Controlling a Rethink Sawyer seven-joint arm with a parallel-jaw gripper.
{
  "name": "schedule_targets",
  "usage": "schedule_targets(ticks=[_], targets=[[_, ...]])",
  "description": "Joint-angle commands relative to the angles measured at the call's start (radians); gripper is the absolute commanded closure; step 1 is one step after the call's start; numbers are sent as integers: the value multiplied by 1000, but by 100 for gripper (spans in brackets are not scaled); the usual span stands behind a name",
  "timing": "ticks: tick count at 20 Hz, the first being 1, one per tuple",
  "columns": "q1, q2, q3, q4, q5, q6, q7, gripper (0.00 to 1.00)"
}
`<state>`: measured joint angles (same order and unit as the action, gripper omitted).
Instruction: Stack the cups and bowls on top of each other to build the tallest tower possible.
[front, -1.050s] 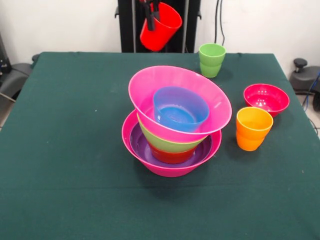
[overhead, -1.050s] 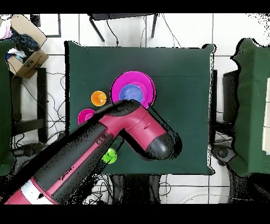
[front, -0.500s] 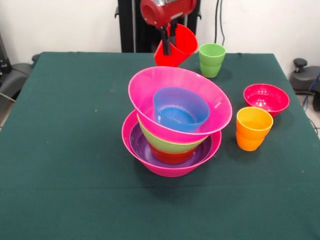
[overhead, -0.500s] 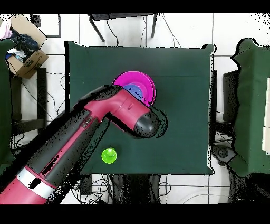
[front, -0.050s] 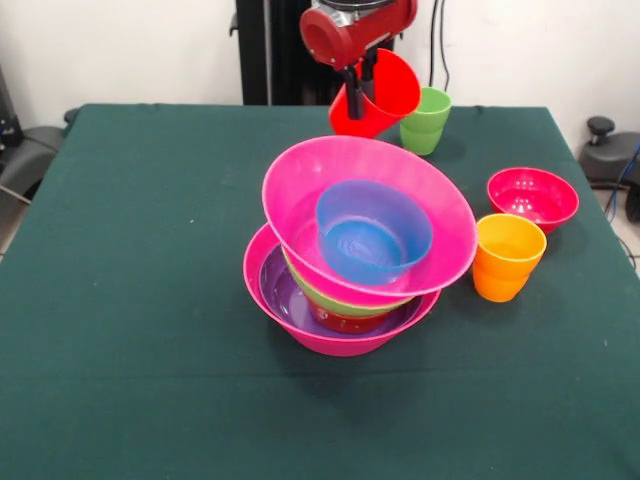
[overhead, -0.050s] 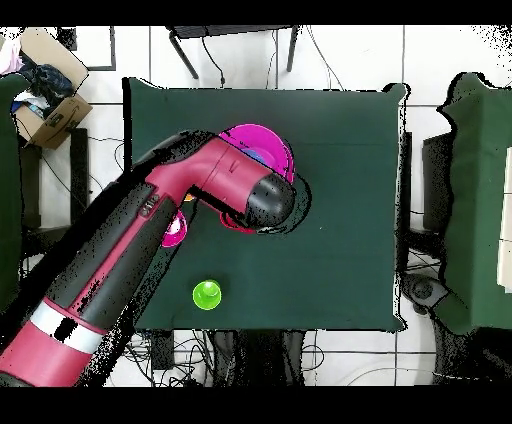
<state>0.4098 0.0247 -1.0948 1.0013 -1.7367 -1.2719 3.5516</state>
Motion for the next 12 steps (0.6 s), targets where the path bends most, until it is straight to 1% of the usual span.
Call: schedule_targets(ticks=[1,9,12], targets=[[-40,33,54,-180,-15,-45,255,100],[-46,66,8,-161,7,-33,210,100],[-57,82,-5,-168,8,-32,199,100]])
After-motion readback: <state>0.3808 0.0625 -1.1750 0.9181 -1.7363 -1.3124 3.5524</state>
